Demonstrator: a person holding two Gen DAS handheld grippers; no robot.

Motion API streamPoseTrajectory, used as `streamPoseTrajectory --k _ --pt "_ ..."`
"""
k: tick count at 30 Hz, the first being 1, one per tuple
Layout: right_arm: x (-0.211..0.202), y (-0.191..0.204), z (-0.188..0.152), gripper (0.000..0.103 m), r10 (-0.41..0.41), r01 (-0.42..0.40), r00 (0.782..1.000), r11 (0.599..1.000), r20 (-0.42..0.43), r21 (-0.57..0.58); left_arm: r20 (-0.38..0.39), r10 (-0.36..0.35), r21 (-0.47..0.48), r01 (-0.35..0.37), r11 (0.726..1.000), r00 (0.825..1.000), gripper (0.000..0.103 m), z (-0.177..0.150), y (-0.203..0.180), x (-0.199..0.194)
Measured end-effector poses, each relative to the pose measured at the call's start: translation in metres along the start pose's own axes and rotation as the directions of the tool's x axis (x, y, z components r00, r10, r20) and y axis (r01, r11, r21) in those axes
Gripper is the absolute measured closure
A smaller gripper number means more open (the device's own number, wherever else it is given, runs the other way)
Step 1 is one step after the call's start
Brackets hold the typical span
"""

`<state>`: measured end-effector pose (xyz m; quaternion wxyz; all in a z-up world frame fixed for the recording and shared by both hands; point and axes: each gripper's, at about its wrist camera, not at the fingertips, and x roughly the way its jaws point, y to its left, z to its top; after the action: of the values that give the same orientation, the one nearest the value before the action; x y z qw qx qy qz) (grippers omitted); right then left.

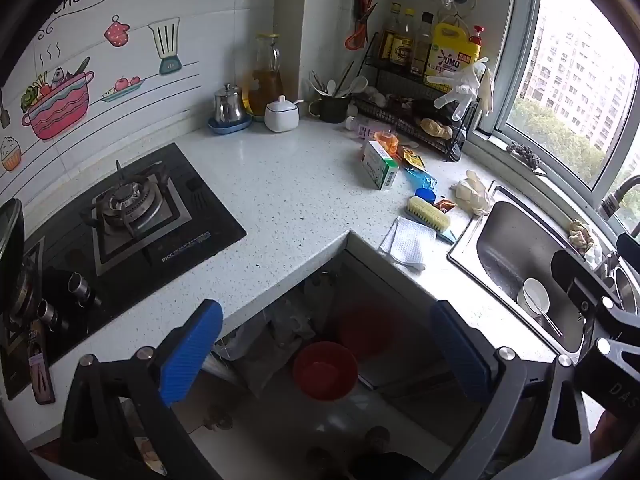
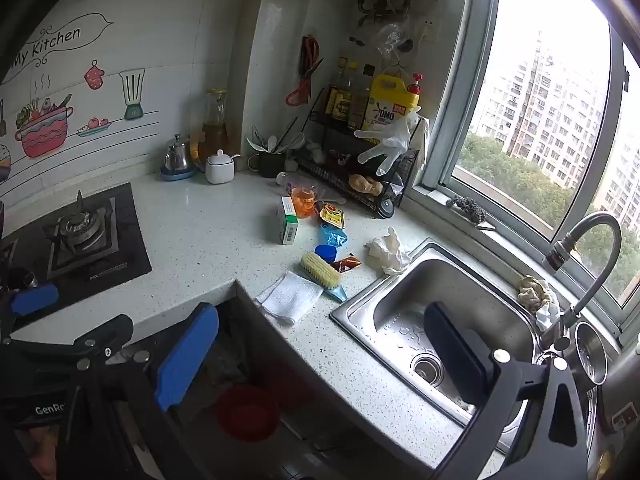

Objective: Collect trash

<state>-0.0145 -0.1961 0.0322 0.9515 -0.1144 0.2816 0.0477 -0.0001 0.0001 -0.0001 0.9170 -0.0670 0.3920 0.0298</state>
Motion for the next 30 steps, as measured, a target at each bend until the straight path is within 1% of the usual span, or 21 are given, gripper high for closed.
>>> streamPoseTrajectory --k 1,4,9,10,12,16,30 --pt "0.0 0.0 0.0 0.0 0.0 0.0 1.0 1.0 -0.003 0.001 -0.015 0.015 0.012 -0.015 1.0 1.0 0.0 0.0 -0.001 0.0" --pt "0.0 0.0 0.0 0.0 -0.007 0.007 1.0 1.0 -0.004 -0.004 -0.008 0.0 0.009 0.0 1.0 1.0 0.0 -0.001 0.0 0.0" --pt "-0.005 0.001 -0.003 0.0 0.0 0.0 1.0 1.0 -0.007 -0.007 -0.005 0.008 0.018 -0.008 1.0 1.0 0.0 0.0 -0.006 -0.003" --pt "-0.013 -0.001 -0.005 0.0 0.0 0.0 1.0 1.0 -0.005 -0.005 -0.005 0.009 0.018 -0.008 1.0 1.0 0.0 0.0 -0.008 -0.003" --pt "0.0 -0.004 0.002 0.0 0.003 -0.003 1.0 1.0 -0.022 0.006 -0.008 0.001 0.012 0.0 1.0 1.0 0.0 0.0 -0.004 -0.004" --pt "-0.004 -0.001 -0.002 0.0 0.006 -0.006 1.0 1.0 -0.019 0.004 -0.012 0.001 0.007 0.0 1.0 1.0 0.0 0.002 0.002 -0.002" --pt "-0.003 0.002 0.001 0.0 0.011 -0.011 1.0 1.0 -0.029 0.008 -0.011 0.007 0.009 -0.007 1.0 1.0 0.0 0.002 0.004 -0.004"
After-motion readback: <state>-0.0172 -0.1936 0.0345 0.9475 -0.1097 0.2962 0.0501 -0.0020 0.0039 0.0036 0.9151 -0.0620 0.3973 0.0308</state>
